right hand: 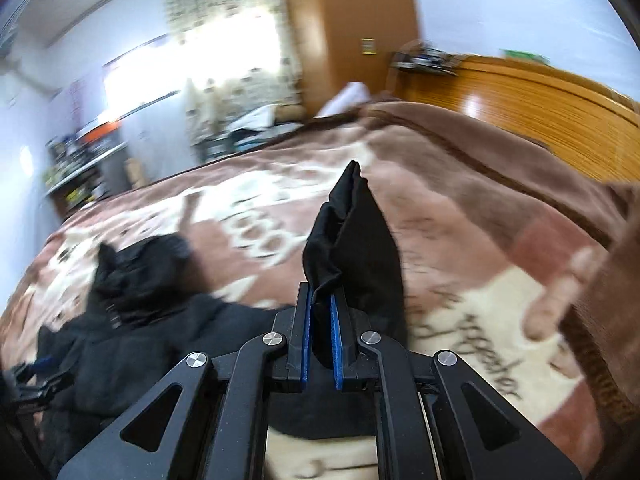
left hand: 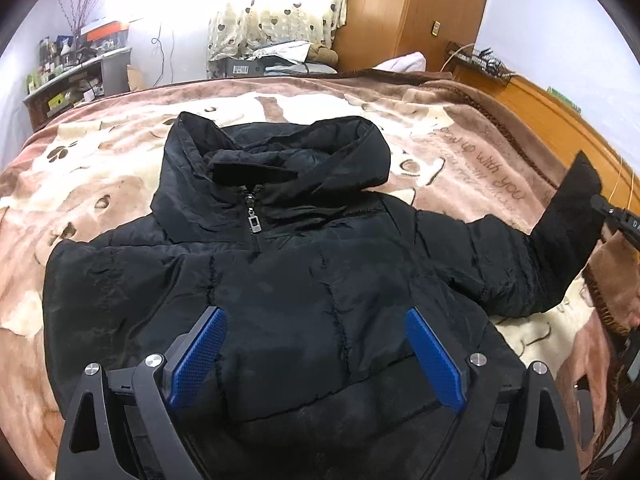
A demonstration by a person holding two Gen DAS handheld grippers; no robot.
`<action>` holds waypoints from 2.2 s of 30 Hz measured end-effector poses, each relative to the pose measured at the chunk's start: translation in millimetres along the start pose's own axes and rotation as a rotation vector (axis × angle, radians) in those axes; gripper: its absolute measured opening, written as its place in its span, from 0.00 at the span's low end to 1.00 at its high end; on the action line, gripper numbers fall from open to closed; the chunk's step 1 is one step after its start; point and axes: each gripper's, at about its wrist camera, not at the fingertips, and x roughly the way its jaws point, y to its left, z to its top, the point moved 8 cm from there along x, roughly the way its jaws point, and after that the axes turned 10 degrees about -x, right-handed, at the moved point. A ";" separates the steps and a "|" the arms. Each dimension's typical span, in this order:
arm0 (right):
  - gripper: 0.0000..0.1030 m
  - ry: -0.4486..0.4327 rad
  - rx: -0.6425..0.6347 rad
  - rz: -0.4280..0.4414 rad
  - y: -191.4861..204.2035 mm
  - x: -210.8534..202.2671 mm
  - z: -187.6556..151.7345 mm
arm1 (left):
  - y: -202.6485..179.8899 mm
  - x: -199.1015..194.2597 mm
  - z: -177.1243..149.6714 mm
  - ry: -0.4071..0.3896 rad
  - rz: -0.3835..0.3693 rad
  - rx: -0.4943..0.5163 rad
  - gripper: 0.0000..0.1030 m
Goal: Fold large clothes
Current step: 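Fold the held sleeve across the jacket body with the right tool, then open the right tool to release the sleeve onto the jacket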
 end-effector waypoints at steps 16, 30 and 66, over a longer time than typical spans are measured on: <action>0.08 0.142 -0.239 0.474 222.2 36.7 -46.4 | 23.3 -20.0 17.6 0.045 -0.186 -0.170 0.89; 0.52 0.237 -0.227 0.585 238.8 38.4 -87.3 | 29.1 16.5 4.2 0.124 -0.212 -0.250 1.00; 0.59 0.169 -0.134 0.263 101.5 3.8 -76.2 | -11.2 -5.2 43.8 0.055 -0.154 -0.159 0.13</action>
